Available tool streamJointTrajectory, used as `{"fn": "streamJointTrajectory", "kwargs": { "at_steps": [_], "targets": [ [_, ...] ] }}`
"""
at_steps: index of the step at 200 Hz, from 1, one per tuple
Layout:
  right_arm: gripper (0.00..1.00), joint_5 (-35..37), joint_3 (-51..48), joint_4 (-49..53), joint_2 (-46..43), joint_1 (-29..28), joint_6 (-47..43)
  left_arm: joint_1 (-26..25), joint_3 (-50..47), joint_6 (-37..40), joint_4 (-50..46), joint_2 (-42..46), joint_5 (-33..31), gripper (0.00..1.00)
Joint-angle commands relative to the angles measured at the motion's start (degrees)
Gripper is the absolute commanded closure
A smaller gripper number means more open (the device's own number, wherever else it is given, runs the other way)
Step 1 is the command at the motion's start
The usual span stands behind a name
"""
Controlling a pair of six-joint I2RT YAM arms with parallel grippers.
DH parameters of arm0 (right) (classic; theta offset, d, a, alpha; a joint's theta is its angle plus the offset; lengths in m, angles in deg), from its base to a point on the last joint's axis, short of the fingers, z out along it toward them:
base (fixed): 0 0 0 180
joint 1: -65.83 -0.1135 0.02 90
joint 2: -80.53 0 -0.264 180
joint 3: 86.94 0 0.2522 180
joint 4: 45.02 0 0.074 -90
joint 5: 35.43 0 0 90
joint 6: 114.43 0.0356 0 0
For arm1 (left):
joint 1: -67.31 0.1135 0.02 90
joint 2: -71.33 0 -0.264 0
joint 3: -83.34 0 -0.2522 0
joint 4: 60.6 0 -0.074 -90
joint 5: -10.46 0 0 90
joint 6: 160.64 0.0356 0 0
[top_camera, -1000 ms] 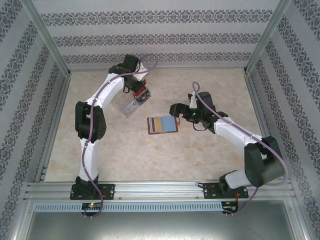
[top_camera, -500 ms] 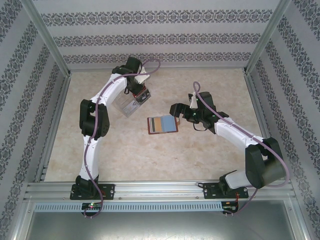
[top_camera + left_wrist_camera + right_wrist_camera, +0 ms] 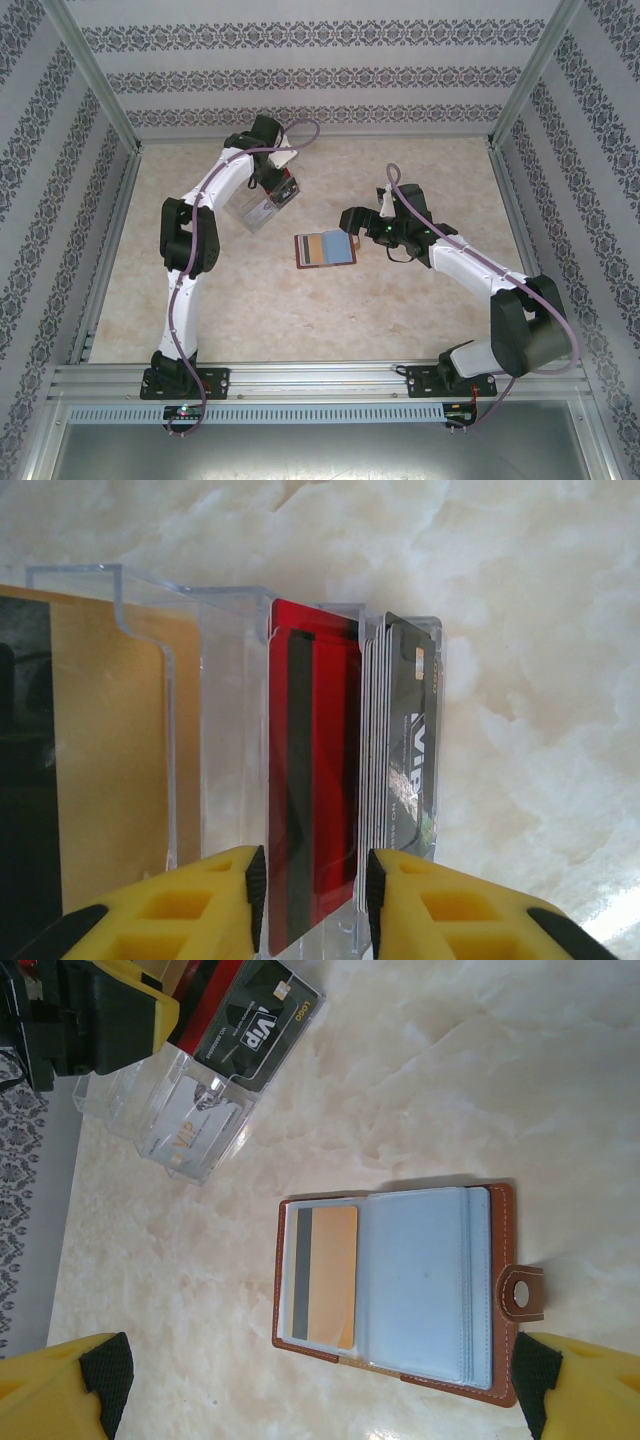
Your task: Take the credit cards out of the card holder
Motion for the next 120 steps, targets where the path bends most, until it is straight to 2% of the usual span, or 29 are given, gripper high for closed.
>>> {"fn": "streamJointTrajectory", "kwargs": {
  "at_steps": [1, 29, 60, 91, 120],
  "targets": [
    [0.02, -0.52, 0.51, 0.4, 0.01, -0.73, 0.56, 0.66, 3.04, -0.99, -2.34, 2.01, -0.26, 0.64],
    [0.02, -0.1, 0.77, 0.95, 0.22, -1.27, 0.06, 0.77, 2.96, -5.19, -2.26, 4.77, 1.86, 0.54],
    [0.07, 2.48, 2.87, 4.28, 1.2, -3.47, -1.84, 1.06, -0.42, -13.9, 0.82, 10.7, 3.32, 0.39],
    [0.14, 7.95, 6.13, 9.53, 3.46, -8.0, -3.89, 1.13, -11.51, -24.12, 7.49, 19.61, 2.62, 0.24],
    [0.22, 12.06, 8.94, 12.98, 6.37, -12.79, -4.17, 1.3, -26.49, -33.91, 14.91, 30.25, 0.84, 0.07]
  ]
}}
